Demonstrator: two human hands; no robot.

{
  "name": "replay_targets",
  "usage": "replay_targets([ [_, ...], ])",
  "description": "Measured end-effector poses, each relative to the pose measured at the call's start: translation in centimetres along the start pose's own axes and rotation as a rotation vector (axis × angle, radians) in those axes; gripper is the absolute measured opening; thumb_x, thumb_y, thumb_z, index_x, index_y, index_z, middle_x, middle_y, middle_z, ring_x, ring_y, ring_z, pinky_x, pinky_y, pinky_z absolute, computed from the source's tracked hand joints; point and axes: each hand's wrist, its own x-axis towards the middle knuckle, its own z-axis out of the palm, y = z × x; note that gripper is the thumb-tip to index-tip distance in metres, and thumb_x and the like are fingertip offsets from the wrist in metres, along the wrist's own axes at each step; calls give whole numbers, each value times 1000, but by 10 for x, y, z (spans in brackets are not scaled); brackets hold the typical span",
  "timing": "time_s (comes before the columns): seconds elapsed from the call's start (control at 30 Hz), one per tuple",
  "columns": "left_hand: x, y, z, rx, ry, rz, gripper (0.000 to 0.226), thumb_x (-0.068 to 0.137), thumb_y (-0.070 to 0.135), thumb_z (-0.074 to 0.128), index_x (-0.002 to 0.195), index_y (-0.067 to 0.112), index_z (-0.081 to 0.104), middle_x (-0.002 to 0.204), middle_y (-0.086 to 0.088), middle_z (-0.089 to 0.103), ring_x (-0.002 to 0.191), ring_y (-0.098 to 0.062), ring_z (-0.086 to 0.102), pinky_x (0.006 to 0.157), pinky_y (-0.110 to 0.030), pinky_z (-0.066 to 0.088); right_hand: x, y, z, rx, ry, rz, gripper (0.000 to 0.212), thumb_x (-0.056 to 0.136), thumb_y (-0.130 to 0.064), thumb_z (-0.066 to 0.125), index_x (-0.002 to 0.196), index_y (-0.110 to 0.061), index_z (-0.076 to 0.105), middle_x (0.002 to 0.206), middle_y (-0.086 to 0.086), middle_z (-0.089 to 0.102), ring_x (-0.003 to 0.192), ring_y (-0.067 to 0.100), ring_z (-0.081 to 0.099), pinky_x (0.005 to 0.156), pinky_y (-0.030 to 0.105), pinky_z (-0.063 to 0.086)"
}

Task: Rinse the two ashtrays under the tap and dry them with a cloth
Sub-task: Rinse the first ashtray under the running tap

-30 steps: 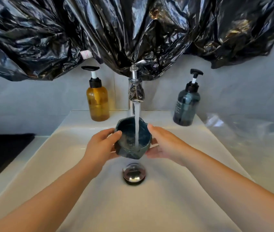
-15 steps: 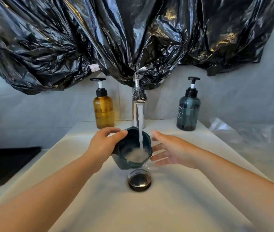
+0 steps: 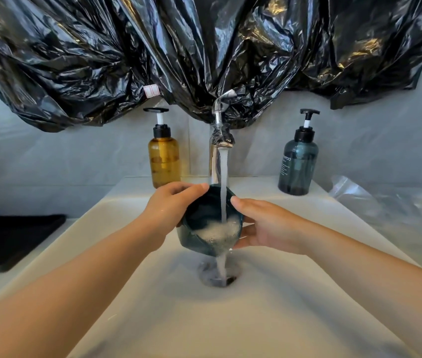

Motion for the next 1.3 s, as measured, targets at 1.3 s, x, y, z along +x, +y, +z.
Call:
replay_targets([
  [1.3,3,5,-5,158,93,125,29,77,37,75,98,18,68,90,0,69,81,-12,63,61,-23,51,2,1,-4,-168,109,-77,29,100,-22,50,128,-17,56,119,10,68,93,29,72,89,39,57],
])
